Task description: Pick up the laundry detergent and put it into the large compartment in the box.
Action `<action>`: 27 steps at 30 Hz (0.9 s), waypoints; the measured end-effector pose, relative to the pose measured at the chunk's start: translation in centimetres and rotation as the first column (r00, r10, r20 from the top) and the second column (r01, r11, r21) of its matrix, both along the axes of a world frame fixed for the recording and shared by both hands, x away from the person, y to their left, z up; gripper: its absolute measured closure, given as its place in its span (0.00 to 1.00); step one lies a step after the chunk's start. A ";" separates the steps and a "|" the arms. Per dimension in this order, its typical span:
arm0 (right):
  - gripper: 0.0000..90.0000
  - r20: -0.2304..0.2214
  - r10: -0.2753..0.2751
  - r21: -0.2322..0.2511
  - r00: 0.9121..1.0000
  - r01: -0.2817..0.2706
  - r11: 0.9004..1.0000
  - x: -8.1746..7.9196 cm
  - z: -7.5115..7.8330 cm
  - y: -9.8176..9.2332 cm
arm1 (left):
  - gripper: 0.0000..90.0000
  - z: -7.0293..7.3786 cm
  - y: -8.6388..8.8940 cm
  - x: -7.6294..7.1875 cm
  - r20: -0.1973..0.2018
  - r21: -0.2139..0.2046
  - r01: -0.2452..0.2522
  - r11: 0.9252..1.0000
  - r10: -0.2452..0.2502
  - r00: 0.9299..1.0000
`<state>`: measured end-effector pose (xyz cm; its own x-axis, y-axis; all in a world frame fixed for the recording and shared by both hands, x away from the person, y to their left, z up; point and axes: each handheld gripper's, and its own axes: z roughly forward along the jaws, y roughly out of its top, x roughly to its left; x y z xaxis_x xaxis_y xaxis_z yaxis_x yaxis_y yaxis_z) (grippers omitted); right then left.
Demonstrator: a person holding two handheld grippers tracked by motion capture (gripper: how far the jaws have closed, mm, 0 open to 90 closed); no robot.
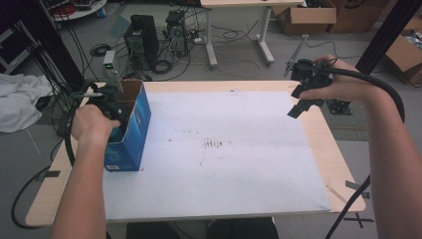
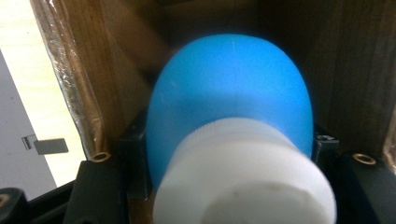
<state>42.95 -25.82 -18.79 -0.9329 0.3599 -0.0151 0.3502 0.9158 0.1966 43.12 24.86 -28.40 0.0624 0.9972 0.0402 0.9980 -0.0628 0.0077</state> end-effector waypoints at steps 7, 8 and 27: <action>0.22 -0.004 -0.007 -0.001 1.000 0.007 1.000 -0.1 -0.1 -0.2 | 0.42 0.0 0.0 -0.1 0.004 0.003 -0.003 1.000 0.003 1.000; 0.22 -0.004 -0.007 0.000 1.000 0.007 1.000 -0.1 -0.1 -0.3 | 0.42 0.0 0.0 -0.1 0.010 0.002 -0.003 1.000 0.003 1.000; 0.22 -0.002 -0.004 -0.001 1.000 0.004 1.000 -0.2 0.1 -0.2 | 0.41 0.0 0.1 -0.3 0.019 0.007 -0.019 1.000 0.018 1.000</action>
